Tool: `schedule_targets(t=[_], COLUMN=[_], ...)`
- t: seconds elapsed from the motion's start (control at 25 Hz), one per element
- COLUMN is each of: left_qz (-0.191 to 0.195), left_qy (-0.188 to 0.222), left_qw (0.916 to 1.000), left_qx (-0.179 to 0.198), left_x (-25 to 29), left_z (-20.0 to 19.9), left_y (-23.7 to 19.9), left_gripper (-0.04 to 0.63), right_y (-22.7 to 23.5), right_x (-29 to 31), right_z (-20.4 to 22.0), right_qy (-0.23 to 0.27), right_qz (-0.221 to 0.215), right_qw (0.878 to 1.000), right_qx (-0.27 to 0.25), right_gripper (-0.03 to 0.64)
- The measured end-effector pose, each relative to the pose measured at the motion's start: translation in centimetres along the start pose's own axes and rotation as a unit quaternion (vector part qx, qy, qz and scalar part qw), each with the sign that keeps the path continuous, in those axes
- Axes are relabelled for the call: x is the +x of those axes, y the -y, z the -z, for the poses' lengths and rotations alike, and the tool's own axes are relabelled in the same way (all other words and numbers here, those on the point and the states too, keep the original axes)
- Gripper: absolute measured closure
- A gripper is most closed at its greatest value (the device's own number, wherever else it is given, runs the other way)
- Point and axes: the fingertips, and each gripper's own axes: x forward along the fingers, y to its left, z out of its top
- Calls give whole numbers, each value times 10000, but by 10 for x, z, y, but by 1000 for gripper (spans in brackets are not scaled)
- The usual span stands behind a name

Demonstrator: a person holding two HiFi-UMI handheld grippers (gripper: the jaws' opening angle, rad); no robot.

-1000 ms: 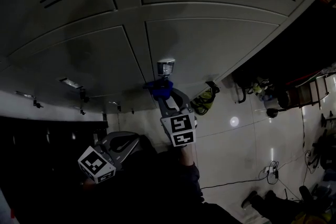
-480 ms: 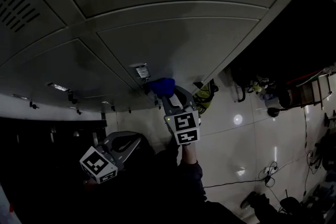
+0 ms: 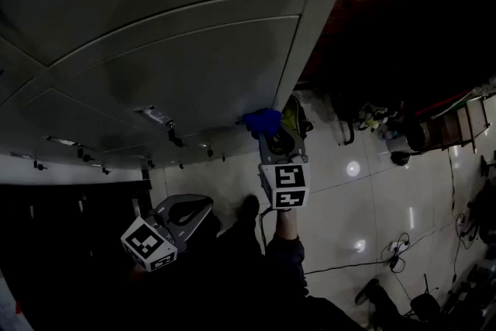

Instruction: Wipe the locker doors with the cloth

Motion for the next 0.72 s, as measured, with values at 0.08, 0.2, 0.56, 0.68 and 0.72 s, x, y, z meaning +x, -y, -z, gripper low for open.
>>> schedule_targets(t=[0.08,0.2,0.56,0.68,0.72], left_qz=[-13,-55,-55,63,74], left_qy=[-6,16,30,35,41], left_qw=[10000,10000,9999,9999,9999], left_qx=[0,-14,-113,-124,-109], left_x=[9,18,13,2,-3], left_z=[-2,-5,5,14,15], left_y=[4,9,20,22,22], left_gripper=[598,598,598,598,598], right_y=[11,17,14,1,-5], right_x=[-3,-4,-11,-16,-17], right_z=[1,2,3,4,4], right_qy=[16,38,100,100,94], right_qz=[34,-22,-34,-16,-16], right_qw=[10000,10000,9999,9999,9999], right_qx=[30,44,85,54,48], right_gripper=[497,497,499,499,499])
